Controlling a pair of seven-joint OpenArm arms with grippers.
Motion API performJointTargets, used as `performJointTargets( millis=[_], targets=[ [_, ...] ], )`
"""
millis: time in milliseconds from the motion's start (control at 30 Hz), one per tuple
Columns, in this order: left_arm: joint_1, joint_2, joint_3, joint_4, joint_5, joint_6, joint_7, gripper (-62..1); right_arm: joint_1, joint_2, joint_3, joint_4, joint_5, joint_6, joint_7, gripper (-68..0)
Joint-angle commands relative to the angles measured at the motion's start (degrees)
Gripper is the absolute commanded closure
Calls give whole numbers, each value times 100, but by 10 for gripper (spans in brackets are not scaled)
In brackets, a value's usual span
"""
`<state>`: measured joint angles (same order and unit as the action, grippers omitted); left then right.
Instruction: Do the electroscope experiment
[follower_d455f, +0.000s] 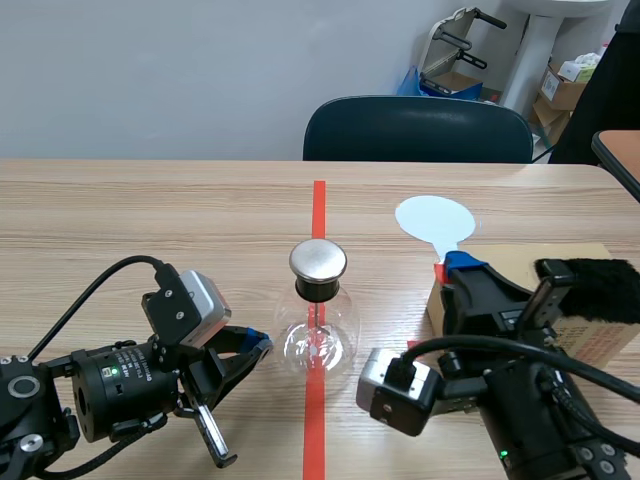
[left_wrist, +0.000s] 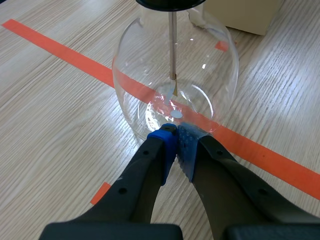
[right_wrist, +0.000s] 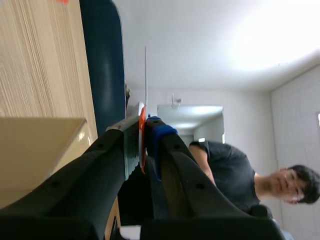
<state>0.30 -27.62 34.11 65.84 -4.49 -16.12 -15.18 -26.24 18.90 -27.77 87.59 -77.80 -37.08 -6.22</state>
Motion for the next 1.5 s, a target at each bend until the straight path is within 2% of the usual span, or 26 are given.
performJointTargets(
  millis=[0,267,567,1467],
  targets=[
    [-33,44,4,74,-31,11,-76,-15,66,63,33,94,-2,-61,184,-17],
    [-31,44,4,74,-33,9,-76,-15,66,63,33,94,-2,-61,1228,-17],
    [-33,44,4,74,-33,11,-83,-15,66,63,33,94,-2,-61,1821,-17],
    [-33,46,4,74,-33,11,-83,-15,66,63,33,94,-2,-61,1928,-17]
  ],
)
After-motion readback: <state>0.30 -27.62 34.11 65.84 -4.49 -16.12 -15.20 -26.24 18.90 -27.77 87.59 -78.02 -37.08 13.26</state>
